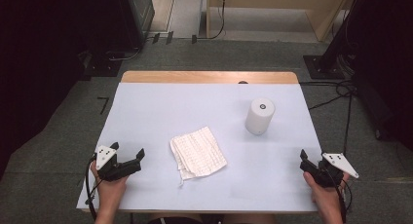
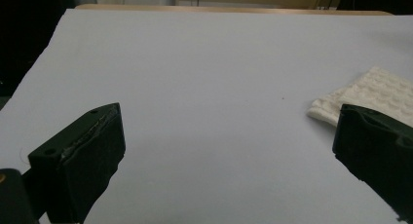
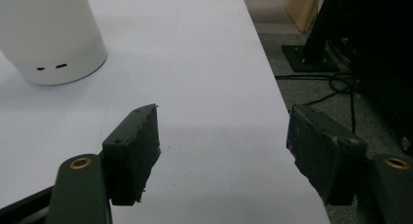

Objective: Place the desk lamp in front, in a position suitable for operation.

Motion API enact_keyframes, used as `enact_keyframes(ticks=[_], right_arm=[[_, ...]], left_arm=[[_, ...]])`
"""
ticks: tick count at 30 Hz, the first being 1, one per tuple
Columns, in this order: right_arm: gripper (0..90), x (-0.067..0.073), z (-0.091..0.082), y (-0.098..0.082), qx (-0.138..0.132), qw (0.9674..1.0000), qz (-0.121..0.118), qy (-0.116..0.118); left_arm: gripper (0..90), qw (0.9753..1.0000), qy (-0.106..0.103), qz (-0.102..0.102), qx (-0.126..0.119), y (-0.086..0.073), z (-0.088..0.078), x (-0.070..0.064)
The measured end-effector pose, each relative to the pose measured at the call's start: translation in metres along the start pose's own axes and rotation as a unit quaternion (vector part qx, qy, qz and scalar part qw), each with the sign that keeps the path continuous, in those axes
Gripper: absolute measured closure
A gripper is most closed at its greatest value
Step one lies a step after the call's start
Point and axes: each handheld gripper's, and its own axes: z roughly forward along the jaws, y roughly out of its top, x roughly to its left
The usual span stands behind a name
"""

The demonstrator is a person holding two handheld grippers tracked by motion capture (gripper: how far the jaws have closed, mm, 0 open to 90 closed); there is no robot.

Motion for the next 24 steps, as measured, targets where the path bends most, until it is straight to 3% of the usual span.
enact_keyframes(ticks=[4,7,8,10,13,15,16,17,20,22,24], right_arm=[[27.3,0.004,-0.001,0.002,0.004,0.9997,-0.004,0.023],[27.2,0.024,-0.002,0.008,0.000,0.9979,-0.020,0.061],[27.0,0.031,-0.003,0.009,-0.002,0.9971,-0.022,0.073],[25.6,0.045,-0.004,0.012,-0.005,0.9955,-0.033,0.089],[24.1,0.064,-0.005,0.015,-0.006,0.9934,-0.055,0.100],[23.9,0.070,-0.006,0.015,-0.005,0.9927,-0.059,0.105],[23.1,0.080,-0.007,0.017,-0.004,0.9906,-0.069,0.118],[23.1,0.085,-0.007,0.018,-0.005,0.9896,-0.068,0.127],[23.1,0.094,-0.007,0.020,-0.003,0.9874,-0.067,0.143],[23.1,0.102,-0.007,0.023,-0.001,0.9856,-0.071,0.154],[23.2,0.115,-0.004,0.025,-0.002,0.9845,-0.074,0.159]], left_arm=[[0.0,0.9998,-0.006,-0.016,-0.004,0.000,-0.001,0.004],[0.0,0.9998,-0.014,-0.017,0.002,0.000,0.001,0.004],[0.0,0.9999,-0.013,-0.008,0.007,0.000,0.001,0.002],[0.0,0.9999,-0.011,0.001,0.009,0.000,0.001,0.000],[0.0,0.9999,-0.013,-0.003,0.008,0.000,0.001,0.001],[0.0,0.9998,-0.013,-0.010,0.007,0.000,0.001,0.001],[0.0,0.9998,-0.006,-0.020,0.006,0.001,0.002,0.004],[0.0,0.9998,-0.006,-0.020,0.006,0.001,0.002,0.004],[0.0,0.9990,0.001,-0.045,0.001,0.005,0.003,0.008],[0.0,0.9979,-0.019,-0.062,0.003,0.009,0.003,0.009],[0.0,0.9981,-0.024,-0.057,-0.001,0.013,0.004,0.006]])
